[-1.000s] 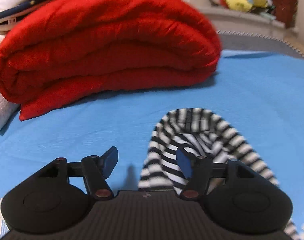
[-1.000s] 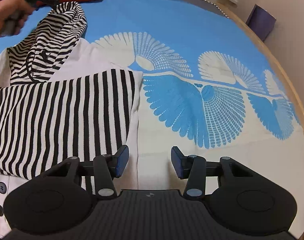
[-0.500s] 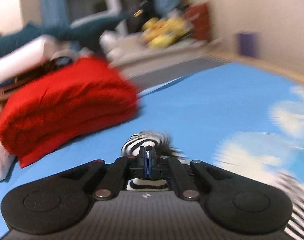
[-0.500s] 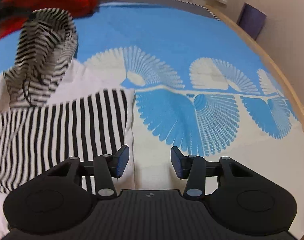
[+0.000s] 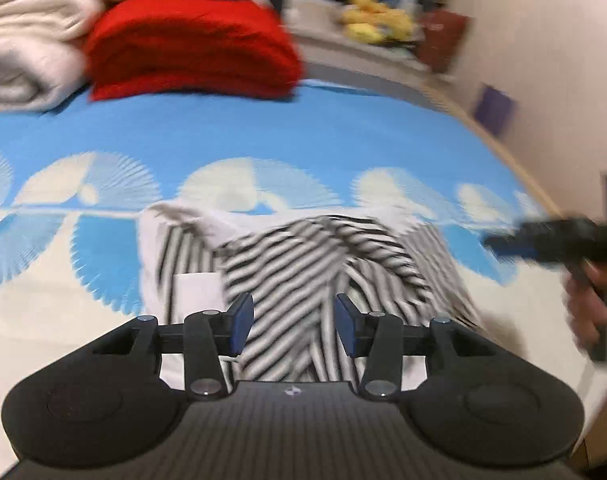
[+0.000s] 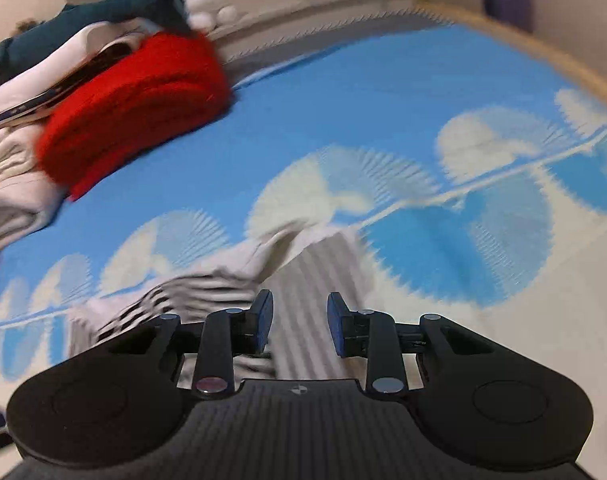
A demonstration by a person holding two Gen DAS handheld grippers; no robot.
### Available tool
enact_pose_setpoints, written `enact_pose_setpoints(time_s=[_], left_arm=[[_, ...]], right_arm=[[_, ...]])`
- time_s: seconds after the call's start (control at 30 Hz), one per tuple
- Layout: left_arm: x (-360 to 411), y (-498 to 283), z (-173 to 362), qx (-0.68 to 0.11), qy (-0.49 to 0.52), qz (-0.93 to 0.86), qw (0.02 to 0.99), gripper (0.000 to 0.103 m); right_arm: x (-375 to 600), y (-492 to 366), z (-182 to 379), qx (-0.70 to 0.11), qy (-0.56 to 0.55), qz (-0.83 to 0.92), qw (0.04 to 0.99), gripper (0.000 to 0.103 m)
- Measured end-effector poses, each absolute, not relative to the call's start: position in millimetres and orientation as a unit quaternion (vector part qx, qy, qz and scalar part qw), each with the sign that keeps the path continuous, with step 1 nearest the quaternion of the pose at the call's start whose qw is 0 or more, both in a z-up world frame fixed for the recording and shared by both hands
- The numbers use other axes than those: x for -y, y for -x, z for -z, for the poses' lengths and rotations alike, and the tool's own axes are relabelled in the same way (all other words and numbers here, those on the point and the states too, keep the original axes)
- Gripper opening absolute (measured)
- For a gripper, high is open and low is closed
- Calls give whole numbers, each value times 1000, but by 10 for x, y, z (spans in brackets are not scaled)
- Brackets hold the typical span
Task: Fold small clothes
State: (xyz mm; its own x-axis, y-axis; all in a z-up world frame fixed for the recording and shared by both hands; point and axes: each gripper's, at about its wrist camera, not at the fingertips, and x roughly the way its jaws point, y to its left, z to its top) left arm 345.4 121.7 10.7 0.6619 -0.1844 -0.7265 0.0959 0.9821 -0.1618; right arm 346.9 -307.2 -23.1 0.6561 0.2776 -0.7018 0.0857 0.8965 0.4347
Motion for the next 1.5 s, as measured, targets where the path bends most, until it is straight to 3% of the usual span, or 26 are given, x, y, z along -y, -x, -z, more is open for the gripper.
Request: enact_pose_setpoints(time_s=[0.27, 0.37, 0.4, 0.43, 0.5, 0.67, 0.8, 0.87, 0.9, 0.97, 1.03, 1.13, 1.2, 1.27, 1.3, 1.33, 1.4, 1.47, 1.5], left_arm=[[-1315, -4034, 634, -544, 131, -3, 828, 48], [-1270, -4096, 725, -551, 118, -5, 826, 38], [-1252, -4125, 775, -555, 117, -2, 823, 20], [-1238, -4176, 814, -562, 117, 3, 819, 4], [-1130, -4084, 842, -558, 108, 13, 823, 1], [-1161, -3984, 473, -471, 130, 19, 872, 1], [-1436, -3789, 42, -333, 194, 31, 922, 1], [-1499, -3742, 37, -323, 183, 24, 928, 1], [-1525, -3789, 152, -362, 164, 5, 918, 1], [-1634, -3889, 546, -472, 158, -38, 867, 1], [-1803, -3877, 963, -554, 201, -68, 805, 1], [-1884, -3831, 1049, -563, 245, -75, 786, 6], [-1830, -3845, 858, -531, 228, -68, 813, 14], [-1724, -3841, 702, -506, 215, -49, 834, 33], [-1668, -3838, 659, -499, 209, -40, 840, 44], [-1603, -3831, 666, -498, 201, -31, 843, 47], [-1505, -3862, 759, -520, 179, -31, 835, 47], [-1494, -3854, 954, -558, 155, -52, 814, 28], [-1516, -3837, 1015, -568, 155, -55, 806, 8]], right_arm=[[2651, -3676, 827, -505, -230, -60, 830, 49], [2531, -3723, 1003, -527, -232, -53, 816, 49], [2496, -3736, 1021, -530, -228, -52, 815, 46], [2452, -3736, 1012, -529, -222, -52, 818, 27], [2395, -3756, 978, -519, -224, -65, 822, 2], [2505, -3691, 608, -440, -273, -94, 850, 0], [2830, -3429, 49, -290, -311, -115, 898, 0], [2924, -3303, -86, -249, -297, -115, 915, 0], [2964, -3256, -92, -248, -297, -116, 915, 0], [2931, -3280, 23, -303, -265, -109, 909, 0], [2814, -3416, 372, -420, -205, -83, 880, 0], [2791, -3498, 871, -534, -198, -54, 820, 0], [2767, -3516, 836, -529, -193, -51, 825, 1], [2772, -3511, 701, -498, -203, -58, 841, 3], [2783, -3521, 646, -486, -203, -55, 848, 12], [2783, -3545, 625, -481, -198, -48, 853, 32], [2791, -3535, 718, -490, -195, -37, 849, 52], [2765, -3598, 898, -518, -199, -42, 831, 49], [2746, -3607, 997, -535, -203, -44, 819, 39]])
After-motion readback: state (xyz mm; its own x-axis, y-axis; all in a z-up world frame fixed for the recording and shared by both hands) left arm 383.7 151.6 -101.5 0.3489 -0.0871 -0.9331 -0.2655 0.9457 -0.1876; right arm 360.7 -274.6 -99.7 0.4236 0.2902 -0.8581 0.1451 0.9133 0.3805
